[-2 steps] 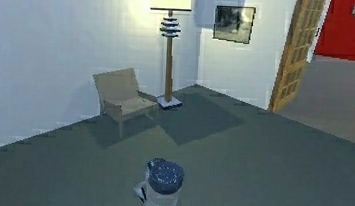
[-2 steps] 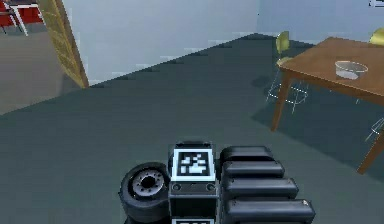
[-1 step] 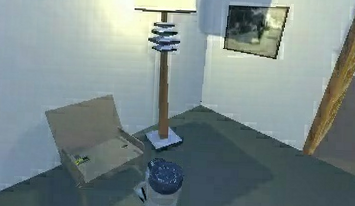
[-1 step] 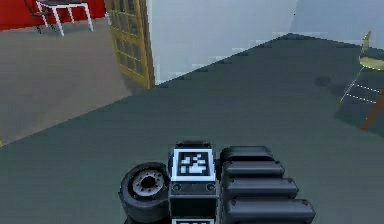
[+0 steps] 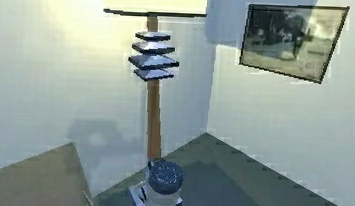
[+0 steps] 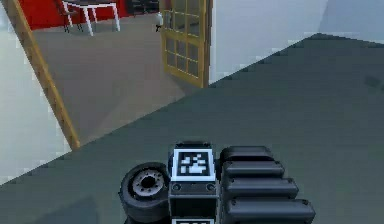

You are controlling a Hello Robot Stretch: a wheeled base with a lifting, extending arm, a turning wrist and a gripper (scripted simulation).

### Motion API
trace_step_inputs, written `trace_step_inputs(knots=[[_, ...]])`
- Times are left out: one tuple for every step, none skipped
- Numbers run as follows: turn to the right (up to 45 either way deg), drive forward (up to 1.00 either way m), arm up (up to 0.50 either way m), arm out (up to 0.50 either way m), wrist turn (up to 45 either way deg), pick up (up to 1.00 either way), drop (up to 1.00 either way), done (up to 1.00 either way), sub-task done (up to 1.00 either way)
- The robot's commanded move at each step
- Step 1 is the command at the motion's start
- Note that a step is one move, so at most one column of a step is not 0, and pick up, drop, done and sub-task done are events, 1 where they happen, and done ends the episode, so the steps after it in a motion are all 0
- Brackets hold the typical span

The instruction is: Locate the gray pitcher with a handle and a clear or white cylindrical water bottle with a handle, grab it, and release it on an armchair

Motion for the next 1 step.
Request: trace_step_inputs(knots=[[-45.0,0.0,0.0,0.0,0.0,0.0,0.0,0.0,0.0]])
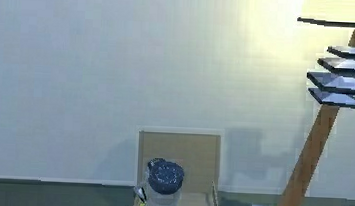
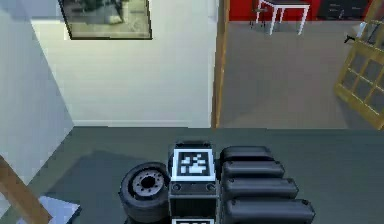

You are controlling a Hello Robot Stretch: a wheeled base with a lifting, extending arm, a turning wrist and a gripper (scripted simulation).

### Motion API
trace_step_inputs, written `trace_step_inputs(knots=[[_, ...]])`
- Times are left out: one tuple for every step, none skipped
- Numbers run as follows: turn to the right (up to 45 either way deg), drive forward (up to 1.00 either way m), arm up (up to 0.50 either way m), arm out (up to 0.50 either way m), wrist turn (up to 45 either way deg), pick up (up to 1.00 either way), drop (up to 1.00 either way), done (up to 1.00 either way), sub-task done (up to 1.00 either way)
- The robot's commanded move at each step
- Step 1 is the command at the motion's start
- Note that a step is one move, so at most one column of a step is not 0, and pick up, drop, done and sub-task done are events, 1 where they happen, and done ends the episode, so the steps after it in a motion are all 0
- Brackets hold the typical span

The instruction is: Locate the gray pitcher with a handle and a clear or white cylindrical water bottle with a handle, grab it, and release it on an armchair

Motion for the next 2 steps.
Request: trace_step_inputs(knots=[[-45.0,0.0,0.0,0.0,0.0,0.0,0.0,0.0,0.0],[-45.0,0.0,0.0,0.0,0.0,0.0,0.0,0.0,0.0]])
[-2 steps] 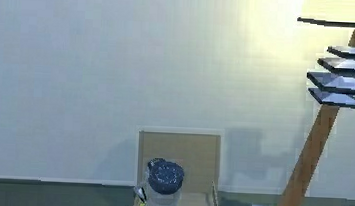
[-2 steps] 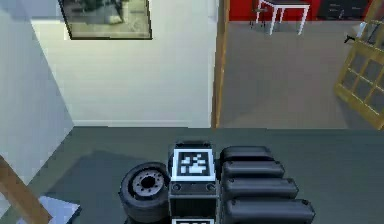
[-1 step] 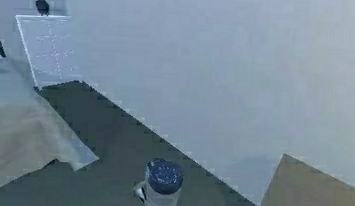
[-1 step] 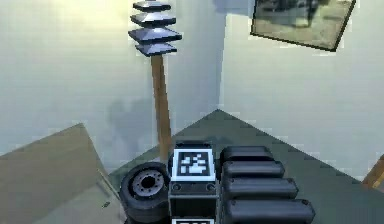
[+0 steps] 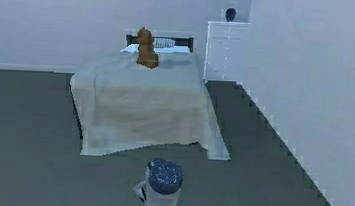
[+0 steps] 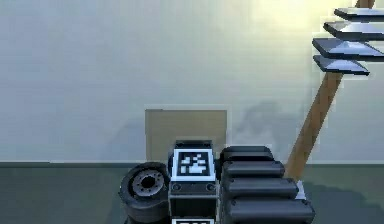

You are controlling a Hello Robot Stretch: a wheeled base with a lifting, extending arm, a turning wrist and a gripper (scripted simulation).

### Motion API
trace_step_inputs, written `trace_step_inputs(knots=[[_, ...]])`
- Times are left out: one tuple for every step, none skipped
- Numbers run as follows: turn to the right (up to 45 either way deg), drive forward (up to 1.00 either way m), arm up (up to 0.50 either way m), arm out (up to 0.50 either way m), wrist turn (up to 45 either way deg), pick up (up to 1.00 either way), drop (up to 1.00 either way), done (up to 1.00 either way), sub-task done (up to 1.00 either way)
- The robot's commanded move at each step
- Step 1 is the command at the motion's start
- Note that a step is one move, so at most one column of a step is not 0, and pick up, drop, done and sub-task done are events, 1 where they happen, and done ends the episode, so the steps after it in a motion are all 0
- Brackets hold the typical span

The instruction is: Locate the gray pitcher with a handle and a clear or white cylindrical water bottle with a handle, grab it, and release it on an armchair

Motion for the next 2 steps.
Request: trace_step_inputs(knots=[[-36.0,0.0,0.0,0.0,0.0,0.0,0.0,0.0,0.0],[45.0,0.0,0.0,0.0,0.0,0.0,0.0,0.0,0.0]])
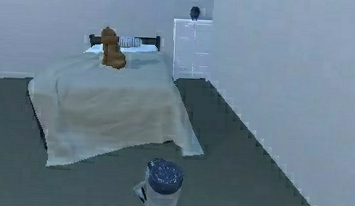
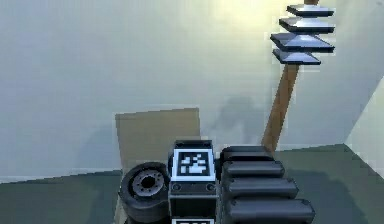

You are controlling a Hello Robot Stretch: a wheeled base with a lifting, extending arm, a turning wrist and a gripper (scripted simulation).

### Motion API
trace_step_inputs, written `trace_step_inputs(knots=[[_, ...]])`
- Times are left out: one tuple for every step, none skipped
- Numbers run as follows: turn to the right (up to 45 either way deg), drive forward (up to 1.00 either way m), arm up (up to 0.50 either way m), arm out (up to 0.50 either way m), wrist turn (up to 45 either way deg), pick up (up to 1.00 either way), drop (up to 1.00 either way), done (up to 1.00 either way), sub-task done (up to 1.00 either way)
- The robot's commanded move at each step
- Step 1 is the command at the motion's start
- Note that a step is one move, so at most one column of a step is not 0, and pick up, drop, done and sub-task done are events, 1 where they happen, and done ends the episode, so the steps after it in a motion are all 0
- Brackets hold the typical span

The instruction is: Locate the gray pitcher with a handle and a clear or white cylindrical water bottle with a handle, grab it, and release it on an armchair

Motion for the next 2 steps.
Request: trace_step_inputs(knots=[[45.0,0.0,0.0,0.0,0.0,0.0,0.0,0.0,0.0],[45.0,0.0,0.0,0.0,0.0,0.0,0.0,0.0,0.0]])
